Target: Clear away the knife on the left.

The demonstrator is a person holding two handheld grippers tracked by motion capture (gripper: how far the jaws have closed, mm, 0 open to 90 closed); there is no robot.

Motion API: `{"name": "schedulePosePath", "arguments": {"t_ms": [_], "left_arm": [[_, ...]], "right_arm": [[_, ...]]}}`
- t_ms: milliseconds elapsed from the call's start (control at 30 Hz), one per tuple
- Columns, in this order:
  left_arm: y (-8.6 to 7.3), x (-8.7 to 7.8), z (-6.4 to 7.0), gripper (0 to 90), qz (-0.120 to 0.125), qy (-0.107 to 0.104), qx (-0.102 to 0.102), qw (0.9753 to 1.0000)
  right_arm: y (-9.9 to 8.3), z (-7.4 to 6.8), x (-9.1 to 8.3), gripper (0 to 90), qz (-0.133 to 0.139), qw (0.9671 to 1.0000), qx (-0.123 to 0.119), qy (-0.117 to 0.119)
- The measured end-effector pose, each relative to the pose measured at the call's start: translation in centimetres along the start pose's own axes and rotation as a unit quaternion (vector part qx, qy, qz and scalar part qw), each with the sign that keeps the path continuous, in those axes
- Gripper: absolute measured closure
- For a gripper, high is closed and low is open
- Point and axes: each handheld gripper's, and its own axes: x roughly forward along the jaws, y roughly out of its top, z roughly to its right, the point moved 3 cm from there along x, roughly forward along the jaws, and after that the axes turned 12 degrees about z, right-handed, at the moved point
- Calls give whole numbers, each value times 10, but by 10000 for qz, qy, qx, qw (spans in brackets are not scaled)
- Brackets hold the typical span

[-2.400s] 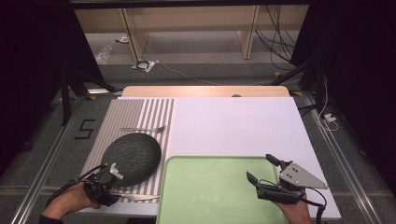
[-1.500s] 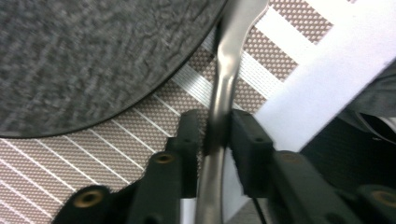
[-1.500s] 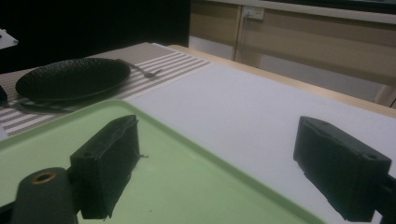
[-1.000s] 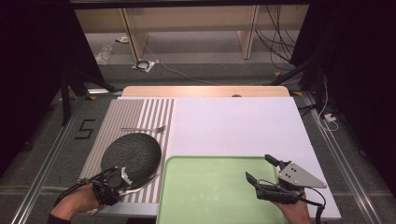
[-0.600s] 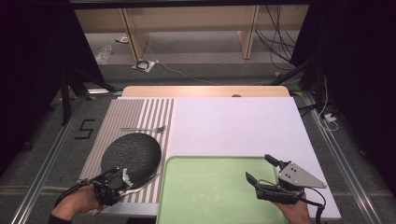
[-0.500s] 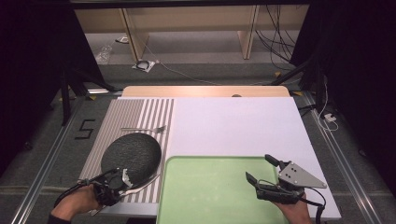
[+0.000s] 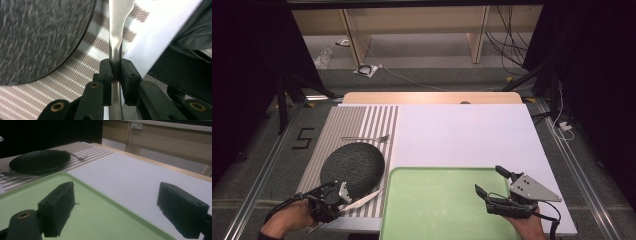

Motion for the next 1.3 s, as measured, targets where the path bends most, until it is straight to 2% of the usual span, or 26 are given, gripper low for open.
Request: {"name": "schedulePosePath", "arguments": {"t_ms": [100, 133, 167, 267, 300, 333, 433, 533, 767, 900, 933, 1033, 1300], "left_arm": [[5, -2, 4, 800, 121, 4, 49, 9999], [9, -4, 7, 800, 262, -40, 63, 9996], [9, -4, 7, 800, 262, -40, 63, 9996], [18, -5, 10, 800, 548, -12, -67, 9985], [23, -6, 11, 800, 663, -59, -15, 9978], [23, -6, 11, 800, 663, -59, -15, 9978], [31, -5, 16, 800, 976, -206, -99, 9950], [41, -5, 17, 800, 1253, -194, -385, 9912], [51, -2, 20, 800, 1365, -295, -590, 9884], [59, -1, 25, 800, 1404, -363, -540, 9880], [62, -2, 28, 800, 1420, -434, -508, 9876], [68, -3, 32, 800, 1402, -429, -392, 9884], [82, -6, 38, 800, 1420, -475, -273, 9883]], "right_arm": [[0, 0, 0, 155, 1, 10000, 1, 4], [0, 0, 0, 155, 4, 10000, 8, 7], [0, 0, 0, 155, -3, 10000, 5, 4], [0, 0, 0, 155, -1, 10000, -2, 1], [0, 0, 0, 155, -3, 10000, 1, 4], [0, 0, 0, 155, -3, 10000, 1, 4], [0, 0, 0, 155, -7, 10000, 1, 10], [0, 0, 0, 155, -7, 10000, -9, 9], [0, 0, 0, 155, -9, 10000, 11, 10], [-1, 0, 1, 155, -1, 10000, 10, 9], [0, 0, 0, 155, -9, 10000, 12, 8], [0, 0, 0, 155, -8, 10000, 27, 4], [0, 0, 0, 155, 5, 10000, 28, 1]]}}
